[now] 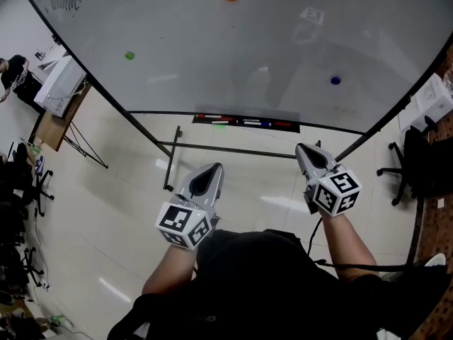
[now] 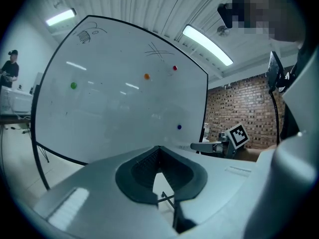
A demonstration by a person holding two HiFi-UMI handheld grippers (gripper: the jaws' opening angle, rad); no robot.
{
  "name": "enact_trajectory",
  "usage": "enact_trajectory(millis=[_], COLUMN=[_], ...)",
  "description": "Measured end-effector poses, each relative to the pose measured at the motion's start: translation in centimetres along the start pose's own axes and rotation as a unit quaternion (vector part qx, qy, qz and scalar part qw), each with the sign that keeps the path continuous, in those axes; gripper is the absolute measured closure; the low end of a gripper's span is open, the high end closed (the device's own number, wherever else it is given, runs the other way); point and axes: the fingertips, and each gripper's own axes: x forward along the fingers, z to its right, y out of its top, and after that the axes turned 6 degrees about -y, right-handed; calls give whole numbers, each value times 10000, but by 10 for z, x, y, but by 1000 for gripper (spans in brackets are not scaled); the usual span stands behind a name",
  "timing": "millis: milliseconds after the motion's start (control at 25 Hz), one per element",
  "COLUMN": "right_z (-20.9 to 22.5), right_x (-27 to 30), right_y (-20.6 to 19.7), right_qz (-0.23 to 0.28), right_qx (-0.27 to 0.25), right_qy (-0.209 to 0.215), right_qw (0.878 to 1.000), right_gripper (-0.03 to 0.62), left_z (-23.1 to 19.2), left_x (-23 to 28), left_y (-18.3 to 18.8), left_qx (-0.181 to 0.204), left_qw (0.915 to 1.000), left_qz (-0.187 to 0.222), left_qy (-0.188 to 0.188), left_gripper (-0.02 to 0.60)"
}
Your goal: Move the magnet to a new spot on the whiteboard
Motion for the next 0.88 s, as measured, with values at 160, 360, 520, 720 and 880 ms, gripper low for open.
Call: enact_trajectory(millis=[160,360,520,720,880], right_z=[-51,-110,-172,-242,-284], right_x=[-25,-31,-44,-75,-92], right_y=[10,-9,-14,-29,-51], right_qz=[302,341,515,716,628], right_qx=[193,316,304,466,449], right_qy=[130,-52,-105,-418,-584], right_qw=[9993,9989,9982,9955,9953], right_gripper=[585,585,585,585,585], left_z=[-6,-15,-30,-40,-37], left_x=[-19,-64,-111,-164,-185], left_y=[1,4,2,-6,-20], left_qx=[73,178,186,149,56], left_qw=[9996,9979,9963,9929,9894], left_qz=[-74,-174,-203,-251,-347], left_qy=[-244,-606,-809,-1151,-1410], left_gripper=[565,565,565,565,565])
